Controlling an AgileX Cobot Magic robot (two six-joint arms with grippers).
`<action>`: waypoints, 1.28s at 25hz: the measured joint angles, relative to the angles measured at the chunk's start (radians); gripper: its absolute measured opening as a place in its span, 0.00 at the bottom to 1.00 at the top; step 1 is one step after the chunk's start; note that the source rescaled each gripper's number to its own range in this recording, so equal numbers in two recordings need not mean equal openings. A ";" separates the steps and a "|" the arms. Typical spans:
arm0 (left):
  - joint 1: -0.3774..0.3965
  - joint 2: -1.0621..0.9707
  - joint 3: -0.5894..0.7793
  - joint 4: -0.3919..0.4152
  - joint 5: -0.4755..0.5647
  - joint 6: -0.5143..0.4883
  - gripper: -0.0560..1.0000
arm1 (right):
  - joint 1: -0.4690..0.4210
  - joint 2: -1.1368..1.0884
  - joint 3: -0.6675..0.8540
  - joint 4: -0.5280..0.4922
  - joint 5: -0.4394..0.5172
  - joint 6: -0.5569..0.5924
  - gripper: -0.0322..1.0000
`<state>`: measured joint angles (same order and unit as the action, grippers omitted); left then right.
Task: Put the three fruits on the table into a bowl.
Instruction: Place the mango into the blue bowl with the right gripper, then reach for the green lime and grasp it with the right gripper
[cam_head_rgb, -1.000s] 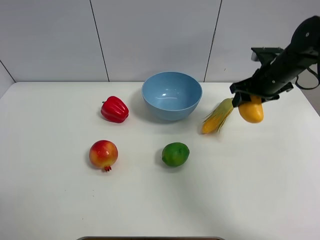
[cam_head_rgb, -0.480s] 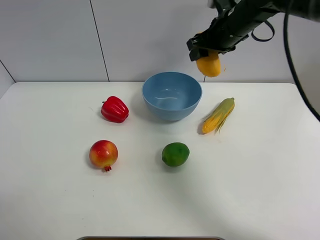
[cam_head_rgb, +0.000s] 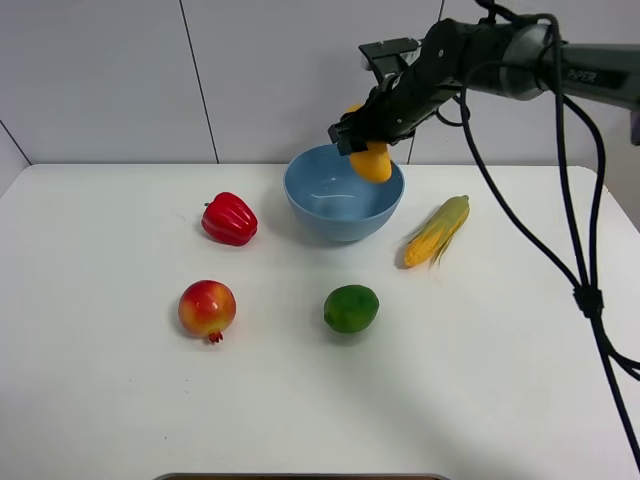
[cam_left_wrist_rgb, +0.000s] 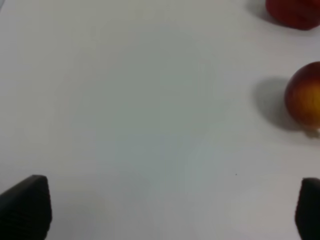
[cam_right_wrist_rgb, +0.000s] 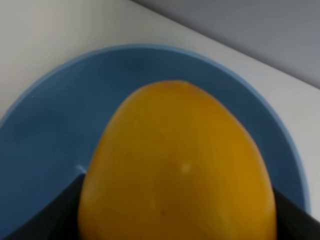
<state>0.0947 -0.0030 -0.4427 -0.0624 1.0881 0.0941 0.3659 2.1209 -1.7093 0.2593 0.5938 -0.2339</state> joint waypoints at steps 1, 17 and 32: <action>0.000 0.000 0.000 0.000 0.000 0.000 1.00 | 0.000 0.010 0.000 0.000 -0.001 0.000 0.03; 0.000 0.000 0.000 0.000 0.000 0.000 1.00 | 0.004 0.048 0.000 -0.002 -0.023 0.002 0.19; 0.000 0.000 0.000 0.000 0.000 0.000 1.00 | 0.011 -0.037 -0.003 -0.010 0.113 0.016 0.40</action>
<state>0.0947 -0.0030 -0.4427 -0.0624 1.0881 0.0941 0.3772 2.0844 -1.7127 0.2493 0.7070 -0.2182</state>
